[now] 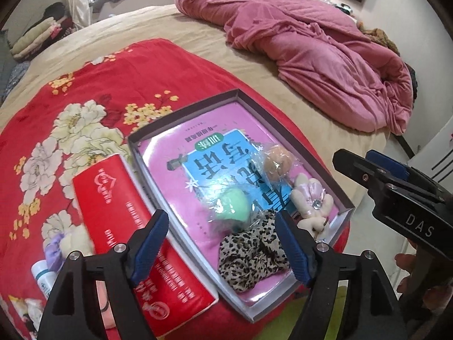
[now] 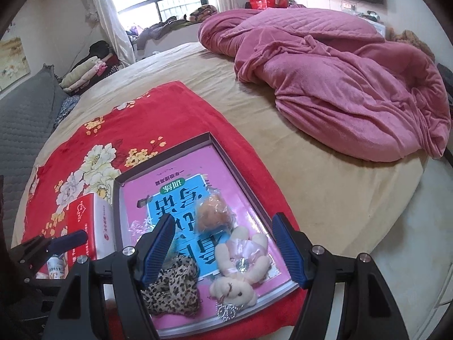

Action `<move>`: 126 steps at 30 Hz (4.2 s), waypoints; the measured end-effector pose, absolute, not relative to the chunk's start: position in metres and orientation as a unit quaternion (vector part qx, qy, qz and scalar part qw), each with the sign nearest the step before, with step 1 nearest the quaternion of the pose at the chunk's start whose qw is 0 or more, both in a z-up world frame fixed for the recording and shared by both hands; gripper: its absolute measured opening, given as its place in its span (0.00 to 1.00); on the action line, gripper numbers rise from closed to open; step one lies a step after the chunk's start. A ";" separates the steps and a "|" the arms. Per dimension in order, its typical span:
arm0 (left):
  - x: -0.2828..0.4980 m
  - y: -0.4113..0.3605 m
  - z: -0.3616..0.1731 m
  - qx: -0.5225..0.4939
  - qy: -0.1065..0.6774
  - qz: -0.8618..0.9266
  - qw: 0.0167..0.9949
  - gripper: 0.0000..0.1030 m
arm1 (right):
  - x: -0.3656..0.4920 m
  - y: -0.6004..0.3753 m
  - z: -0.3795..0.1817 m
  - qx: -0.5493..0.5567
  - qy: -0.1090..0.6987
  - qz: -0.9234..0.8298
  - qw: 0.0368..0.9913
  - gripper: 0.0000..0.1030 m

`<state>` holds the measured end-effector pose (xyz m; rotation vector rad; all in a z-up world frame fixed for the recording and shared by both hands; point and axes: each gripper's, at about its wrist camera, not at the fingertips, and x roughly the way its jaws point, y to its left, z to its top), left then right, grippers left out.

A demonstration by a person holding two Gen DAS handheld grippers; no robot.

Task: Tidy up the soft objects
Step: 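Move both grippers away from the tray toward the items on the blanket, then grasp the banded snack bar with the left gripper while the right gripper grasps the lavender-bow plush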

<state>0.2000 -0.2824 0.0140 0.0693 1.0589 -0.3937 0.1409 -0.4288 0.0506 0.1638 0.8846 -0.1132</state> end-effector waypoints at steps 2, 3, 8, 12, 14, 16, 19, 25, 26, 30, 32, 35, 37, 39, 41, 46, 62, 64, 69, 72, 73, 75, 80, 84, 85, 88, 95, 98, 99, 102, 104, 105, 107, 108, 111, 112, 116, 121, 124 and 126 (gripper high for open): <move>0.197 -0.277 0.018 0.029 0.498 -0.182 0.847 0.76 | 0.139 -0.426 0.054 0.077 0.424 -0.054 0.901 0.68; 0.195 -0.275 0.020 0.029 0.496 -0.180 0.849 0.76 | 0.137 -0.424 0.057 0.075 0.422 -0.055 0.902 0.68; 0.189 -0.262 0.029 0.029 0.486 -0.169 0.857 0.77 | 0.131 -0.416 0.067 0.074 0.412 -0.050 0.907 0.68; 0.183 -0.252 0.036 0.025 0.479 -0.161 0.862 0.77 | 0.126 -0.407 0.073 0.068 0.407 -0.049 0.910 0.68; 0.179 -0.248 0.039 0.024 0.475 -0.158 0.866 0.77 | 0.123 -0.403 0.077 0.061 0.403 -0.051 0.912 0.68; 0.176 -0.244 0.043 0.026 0.471 -0.155 0.868 0.77 | 0.120 -0.399 0.081 0.057 0.400 -0.053 0.913 0.68; 0.172 -0.239 0.047 0.029 0.472 -0.152 0.868 0.77 | 0.116 -0.394 0.088 0.062 0.395 -0.046 0.915 0.68; 0.162 -0.226 0.060 0.023 0.461 -0.148 0.875 0.77 | 0.108 -0.380 0.106 0.049 0.379 -0.045 0.923 0.69; 0.161 -0.224 0.062 0.023 0.459 -0.147 0.876 0.77 | 0.106 -0.378 0.108 0.048 0.378 -0.044 0.924 0.69; 0.153 -0.214 0.070 0.022 0.453 -0.142 0.880 0.77 | 0.098 -0.369 0.116 0.041 0.369 -0.041 0.928 0.69; 0.150 -0.209 0.073 0.022 0.451 -0.141 0.881 0.77 | 0.095 -0.365 0.119 0.045 0.369 -0.032 0.928 0.69; 0.144 -0.202 0.077 0.020 0.449 -0.140 0.883 0.77 | 0.090 -0.357 0.123 0.035 0.363 -0.025 0.931 0.69; 0.139 -0.197 0.080 0.019 0.446 -0.138 0.884 0.77 | 0.087 -0.350 0.125 0.027 0.361 -0.023 0.932 0.69; 0.135 -0.192 0.082 0.018 0.445 -0.136 0.885 0.77 | 0.084 -0.343 0.126 0.024 0.362 -0.017 0.932 0.70; 0.130 -0.184 0.084 0.015 0.444 -0.133 0.886 0.77 | 0.081 -0.337 0.126 0.023 0.363 -0.013 0.931 0.70; 0.120 -0.163 0.088 0.005 0.442 -0.123 0.888 0.77 | 0.075 -0.318 0.124 0.022 0.370 0.007 0.929 0.71; 0.083 -0.050 0.083 -0.058 0.448 -0.042 0.891 0.77 | 0.067 -0.248 0.116 -0.007 0.385 0.068 0.920 0.71; 0.080 -0.034 0.085 -0.068 0.445 -0.029 0.893 0.77 | 0.066 -0.240 0.115 -0.012 0.385 0.074 0.920 0.71; 0.072 0.000 0.084 -0.089 0.442 -0.003 0.893 0.77 | 0.062 -0.218 0.112 -0.027 0.387 0.097 0.916 0.71; 0.067 0.018 0.081 -0.099 0.443 0.012 0.891 0.77 | 0.062 -0.207 0.108 -0.035 0.391 0.104 0.914 0.71; 0.065 0.024 0.080 -0.100 0.443 0.016 0.891 0.77 | 0.062 -0.203 0.107 -0.038 0.393 0.107 0.913 0.71; 0.062 0.031 0.078 -0.103 0.444 0.023 0.890 0.77 | 0.061 -0.197 0.105 -0.043 0.393 0.113 0.911 0.71; 0.053 0.056 0.069 -0.115 0.449 0.044 0.885 0.77 | 0.061 -0.182 0.100 -0.054 0.397 0.127 0.908 0.71; 0.048 0.073 0.060 -0.123 0.456 0.055 0.880 0.77 | 0.063 -0.173 0.093 -0.057 0.405 0.137 0.902 0.71; 0.047 0.077 0.056 -0.123 0.459 0.058 0.878 0.77 | 0.063 -0.170 0.090 -0.059 0.407 0.139 0.901 0.71; 0.043 0.086 0.044 -0.128 0.469 0.062 0.871 0.77 | 0.065 -0.162 0.084 -0.065 0.414 0.144 0.897 0.71; 0.038 0.098 0.010 -0.146 0.501 0.062 0.851 0.77 | 0.072 -0.148 0.066 -0.074 0.430 0.156 0.886 0.71; 0.039 0.099 -0.002 -0.155 0.510 0.055 0.844 0.77 | 0.074 -0.143 0.060 -0.079 0.435 0.159 0.883 0.71; 0.040 0.098 -0.006 -0.155 0.512 0.054 0.843 0.77 | 0.075 -0.142 0.058 -0.079 0.437 0.159 0.882 0.71; 0.042 0.097 -0.012 -0.155 0.518 0.053 0.840 0.77 | 0.076 -0.139 0.054 -0.080 0.441 0.161 0.879 0.71; 0.043 0.095 -0.015 -0.155 0.517 0.050 0.840 0.77 | 0.078 -0.138 0.051 -0.081 0.443 0.161 0.878 0.71; 0.044 0.095 -0.016 -0.155 0.517 0.050 0.840 0.77 | 0.078 -0.138 0.050 -0.081 0.445 0.161 0.877 0.71; 0.045 0.095 -0.019 -0.156 0.519 0.049 0.839 0.77 | 0.080 -0.137 0.046 -0.080 0.449 0.163 0.875 0.71; 0.046 0.096 -0.021 -0.156 0.520 0.050 0.838 0.77 | 0.082 -0.136 0.044 -0.081 0.451 0.163 0.874 0.71; 0.049 0.097 -0.027 -0.155 0.524 0.053 0.836 0.77 | 0.086 -0.133 0.036 -0.087 0.456 0.165 0.870 0.71; 0.050 0.097 -0.028 -0.154 0.524 0.051 0.836 0.77 | 0.087 -0.131 0.033 -0.091 0.459 0.165 0.868 0.71; 0.055 0.102 -0.038 -0.161 0.529 0.056 0.831 0.77 | 0.097 -0.122 0.022 -0.110 0.464 0.167 0.863 0.71; 0.060 0.109 -0.045 -0.172 0.530 0.060 0.828 0.77 | 0.116 -0.102 0.005 -0.152 0.463 0.174 0.856 0.71; 0.064 0.112 -0.050 -0.178 0.534 0.059 0.824 0.77 | 0.131 -0.089 -0.012 -0.186 0.474 0.172 0.843 0.71; 0.067 0.114 -0.055 -0.183 0.538 0.058 0.821 0.77 | 0.139 -0.082 -0.022 -0.205 0.478 0.167 0.838 0.71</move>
